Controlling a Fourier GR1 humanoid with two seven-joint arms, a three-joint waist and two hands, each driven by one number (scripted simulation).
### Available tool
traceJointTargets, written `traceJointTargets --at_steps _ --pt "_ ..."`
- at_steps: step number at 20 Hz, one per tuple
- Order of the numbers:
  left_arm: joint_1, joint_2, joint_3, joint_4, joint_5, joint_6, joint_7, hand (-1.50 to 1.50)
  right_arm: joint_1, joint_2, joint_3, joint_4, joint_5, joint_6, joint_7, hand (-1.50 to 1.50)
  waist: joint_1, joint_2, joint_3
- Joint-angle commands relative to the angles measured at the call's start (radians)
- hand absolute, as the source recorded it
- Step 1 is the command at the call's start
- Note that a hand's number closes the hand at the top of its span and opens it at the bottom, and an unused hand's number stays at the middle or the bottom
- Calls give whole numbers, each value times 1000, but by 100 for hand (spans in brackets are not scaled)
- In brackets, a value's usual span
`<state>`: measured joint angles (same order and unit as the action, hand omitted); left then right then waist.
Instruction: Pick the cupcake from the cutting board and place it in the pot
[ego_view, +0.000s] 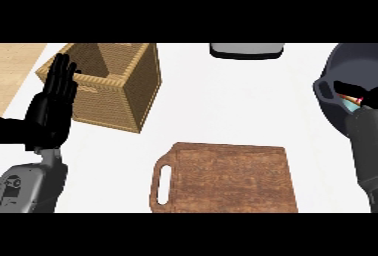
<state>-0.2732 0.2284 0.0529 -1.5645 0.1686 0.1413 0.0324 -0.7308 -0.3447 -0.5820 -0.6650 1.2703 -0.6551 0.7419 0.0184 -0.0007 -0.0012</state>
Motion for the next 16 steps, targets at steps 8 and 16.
traceJointTargets --at_steps 8,16 --pt "7 21 29 -5 8 -12 39 0 2 50 -65 -162 -194 -291 -128 -150 -26 -4 2" --pt "30 -1 16 -45 -8 5 54 0 220 128 -53 -474 -359 -364 -265 -150 -35 -7 1"
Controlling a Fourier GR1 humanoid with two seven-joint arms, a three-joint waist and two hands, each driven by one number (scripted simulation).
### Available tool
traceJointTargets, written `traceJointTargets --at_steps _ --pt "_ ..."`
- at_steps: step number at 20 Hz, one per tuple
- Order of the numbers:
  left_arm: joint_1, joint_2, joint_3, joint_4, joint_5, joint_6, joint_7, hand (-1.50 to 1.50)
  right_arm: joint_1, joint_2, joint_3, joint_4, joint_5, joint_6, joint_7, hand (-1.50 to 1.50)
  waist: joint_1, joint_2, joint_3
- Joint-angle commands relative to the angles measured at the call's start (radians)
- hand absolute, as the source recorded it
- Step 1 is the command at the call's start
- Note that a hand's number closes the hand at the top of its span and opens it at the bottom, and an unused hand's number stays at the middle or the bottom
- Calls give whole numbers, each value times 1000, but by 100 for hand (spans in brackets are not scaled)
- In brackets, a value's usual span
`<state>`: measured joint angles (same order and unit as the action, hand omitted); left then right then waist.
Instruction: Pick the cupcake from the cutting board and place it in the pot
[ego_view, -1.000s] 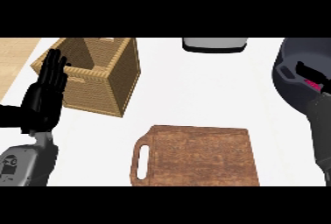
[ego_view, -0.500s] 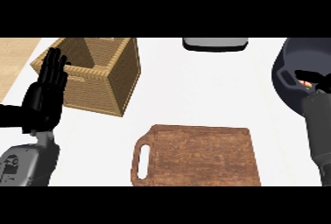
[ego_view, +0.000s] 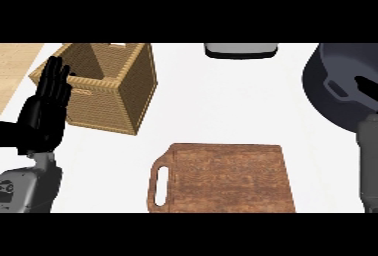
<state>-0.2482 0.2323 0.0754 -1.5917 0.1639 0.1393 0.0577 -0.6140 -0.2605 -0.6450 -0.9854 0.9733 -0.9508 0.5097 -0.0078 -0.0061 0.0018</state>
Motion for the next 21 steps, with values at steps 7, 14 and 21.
traceJointTargets --at_steps 7,14,21 --pt "29 -8 4 28 -25 -10 -31 0 409 139 48 -552 -182 -5 -63 -150 -16 0 -3" --pt "-24 -13 26 89 1 -38 -18 0 674 191 71 -802 -333 6 -148 -150 -11 4 -2" --pt "12 -19 42 60 -10 -50 -54 0 838 204 31 -884 -465 44 -210 -150 0 5 -2"
